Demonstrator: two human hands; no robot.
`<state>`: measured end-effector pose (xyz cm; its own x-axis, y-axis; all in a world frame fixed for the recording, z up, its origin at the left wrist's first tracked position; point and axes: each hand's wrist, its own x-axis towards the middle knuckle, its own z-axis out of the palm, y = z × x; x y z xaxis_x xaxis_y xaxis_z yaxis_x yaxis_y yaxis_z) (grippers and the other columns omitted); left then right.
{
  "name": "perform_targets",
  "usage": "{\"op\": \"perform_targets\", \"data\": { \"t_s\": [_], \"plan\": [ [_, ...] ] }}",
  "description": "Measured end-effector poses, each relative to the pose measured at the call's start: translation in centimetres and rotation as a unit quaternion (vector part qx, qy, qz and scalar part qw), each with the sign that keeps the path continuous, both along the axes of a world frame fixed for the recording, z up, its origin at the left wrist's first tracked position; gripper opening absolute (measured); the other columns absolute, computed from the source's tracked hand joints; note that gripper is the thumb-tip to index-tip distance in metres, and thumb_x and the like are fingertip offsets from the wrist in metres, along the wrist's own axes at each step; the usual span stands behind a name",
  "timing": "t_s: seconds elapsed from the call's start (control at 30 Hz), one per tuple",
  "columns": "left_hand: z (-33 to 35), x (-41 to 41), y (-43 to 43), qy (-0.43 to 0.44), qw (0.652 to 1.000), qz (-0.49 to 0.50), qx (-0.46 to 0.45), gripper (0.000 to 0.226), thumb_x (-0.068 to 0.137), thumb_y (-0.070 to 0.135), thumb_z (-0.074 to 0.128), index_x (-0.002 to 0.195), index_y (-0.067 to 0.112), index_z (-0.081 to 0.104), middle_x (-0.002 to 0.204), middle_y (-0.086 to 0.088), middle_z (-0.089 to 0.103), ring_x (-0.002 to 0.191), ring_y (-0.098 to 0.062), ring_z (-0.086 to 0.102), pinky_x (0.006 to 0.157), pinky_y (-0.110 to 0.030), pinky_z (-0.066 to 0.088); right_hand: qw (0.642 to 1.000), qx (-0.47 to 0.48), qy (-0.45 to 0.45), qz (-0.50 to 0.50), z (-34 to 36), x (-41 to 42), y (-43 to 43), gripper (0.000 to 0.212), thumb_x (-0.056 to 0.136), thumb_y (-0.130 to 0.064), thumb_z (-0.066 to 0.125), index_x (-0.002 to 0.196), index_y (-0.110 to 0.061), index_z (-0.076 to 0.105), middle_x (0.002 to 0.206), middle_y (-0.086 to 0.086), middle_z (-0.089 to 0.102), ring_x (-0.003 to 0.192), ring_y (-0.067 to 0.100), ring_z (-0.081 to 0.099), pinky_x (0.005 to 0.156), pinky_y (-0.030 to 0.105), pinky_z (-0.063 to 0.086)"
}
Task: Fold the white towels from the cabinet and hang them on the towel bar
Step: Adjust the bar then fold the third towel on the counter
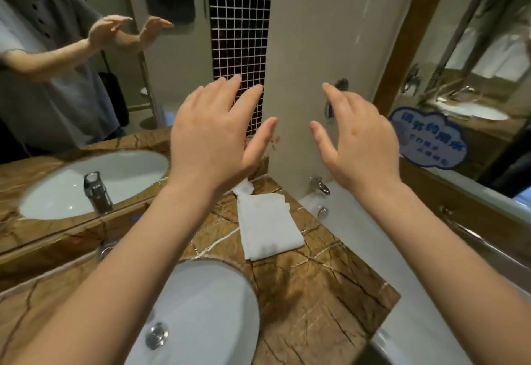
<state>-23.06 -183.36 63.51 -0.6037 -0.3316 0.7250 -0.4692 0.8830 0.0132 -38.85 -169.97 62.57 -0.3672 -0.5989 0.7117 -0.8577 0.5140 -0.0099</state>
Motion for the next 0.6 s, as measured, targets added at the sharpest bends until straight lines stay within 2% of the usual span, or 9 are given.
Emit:
{"op": "perform_targets", "data": {
  "t_s": [0.27,0.43,0.6],
  "plan": [
    [-7.2,-5.7,-2.9,-0.044,0.998,0.027,0.038,0.057,0.095,0.049,0.030,0.133,0.013,0.052,0.137,-0.015,0.052,0.128,-0.032,0.046,0.104,-0.045,0.037,0.999,0.028,-0.035,0.028,-8.1,-6.5,-4.6,0.059,0.096,-0.050,0.032,0.144,-0.017,0.037,0.130,0.008,0.055,0.114,0.025,0.054,0.088,0.038,0.045],
    [-15.1,-8.3,-4.4,-0.111,0.989,0.056,0.082,0.057,0.094,0.049,0.030,0.132,0.013,0.053,0.135,-0.016,0.053,0.125,-0.033,0.048,0.100,-0.045,0.037,0.993,0.076,-0.072,0.050,-15.6,-9.5,-6.9,0.058,0.095,-0.050,0.032,0.143,-0.018,0.038,0.129,0.008,0.055,0.115,0.026,0.053,0.088,0.039,0.045],
    [-24.4,-10.8,-5.5,-0.197,0.967,0.060,0.151,0.060,0.094,0.051,0.025,0.133,0.015,0.052,0.138,-0.013,0.051,0.128,-0.031,0.046,0.103,-0.043,0.036,0.977,0.151,-0.131,0.071,-24.3,-11.3,-7.6,0.058,0.094,-0.050,0.033,0.143,-0.018,0.038,0.126,0.009,0.056,0.111,0.029,0.055,0.086,0.041,0.044]
  ]
}}
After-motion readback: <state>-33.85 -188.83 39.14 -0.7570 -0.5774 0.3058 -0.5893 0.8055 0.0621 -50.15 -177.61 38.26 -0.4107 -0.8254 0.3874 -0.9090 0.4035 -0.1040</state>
